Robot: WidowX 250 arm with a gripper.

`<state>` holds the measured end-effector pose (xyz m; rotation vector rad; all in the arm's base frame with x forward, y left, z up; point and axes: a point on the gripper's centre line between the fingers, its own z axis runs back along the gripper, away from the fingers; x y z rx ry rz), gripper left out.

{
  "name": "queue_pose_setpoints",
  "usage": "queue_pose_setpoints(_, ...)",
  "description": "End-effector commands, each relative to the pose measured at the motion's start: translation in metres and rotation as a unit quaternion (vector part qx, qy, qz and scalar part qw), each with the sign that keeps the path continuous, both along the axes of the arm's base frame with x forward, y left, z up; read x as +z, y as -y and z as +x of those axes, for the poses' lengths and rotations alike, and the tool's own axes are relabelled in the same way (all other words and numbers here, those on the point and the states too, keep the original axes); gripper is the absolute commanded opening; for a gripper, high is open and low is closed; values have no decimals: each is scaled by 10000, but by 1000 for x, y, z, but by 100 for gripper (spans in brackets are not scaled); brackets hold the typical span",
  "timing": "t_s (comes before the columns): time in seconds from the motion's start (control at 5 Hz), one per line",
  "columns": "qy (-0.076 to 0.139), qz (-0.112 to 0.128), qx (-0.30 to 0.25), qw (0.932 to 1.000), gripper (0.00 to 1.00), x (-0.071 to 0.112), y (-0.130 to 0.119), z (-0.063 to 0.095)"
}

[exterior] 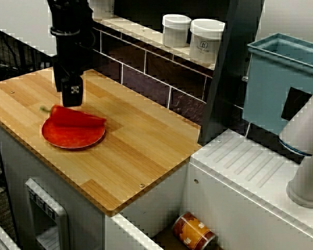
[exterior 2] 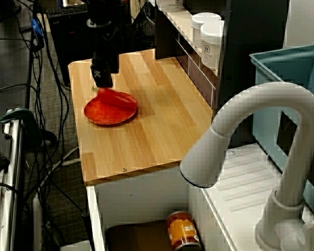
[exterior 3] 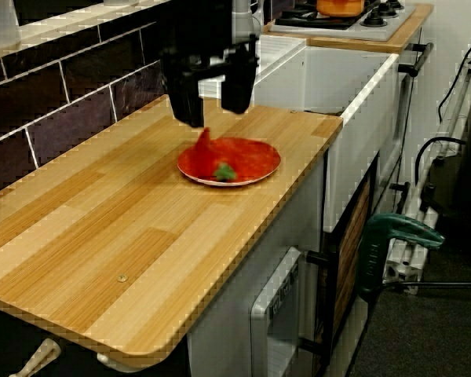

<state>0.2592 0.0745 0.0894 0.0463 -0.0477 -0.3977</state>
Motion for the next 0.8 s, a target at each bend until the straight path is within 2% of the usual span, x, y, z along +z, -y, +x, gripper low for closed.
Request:
queue_pose_setpoints(0.0, 665, -559, 602, 9944, 100, 77, -51, 15)
queue_pose_setpoints(0.2, 618, -886, 532, 9927, 100, 106, -60, 25)
queue_pose_setpoints(0.4, 779, -760, -68, 9940, 100, 98, -46, 36)
queue_pose_setpoints(0.6, 707, -650, -425, 9945, 100, 82, -11, 22)
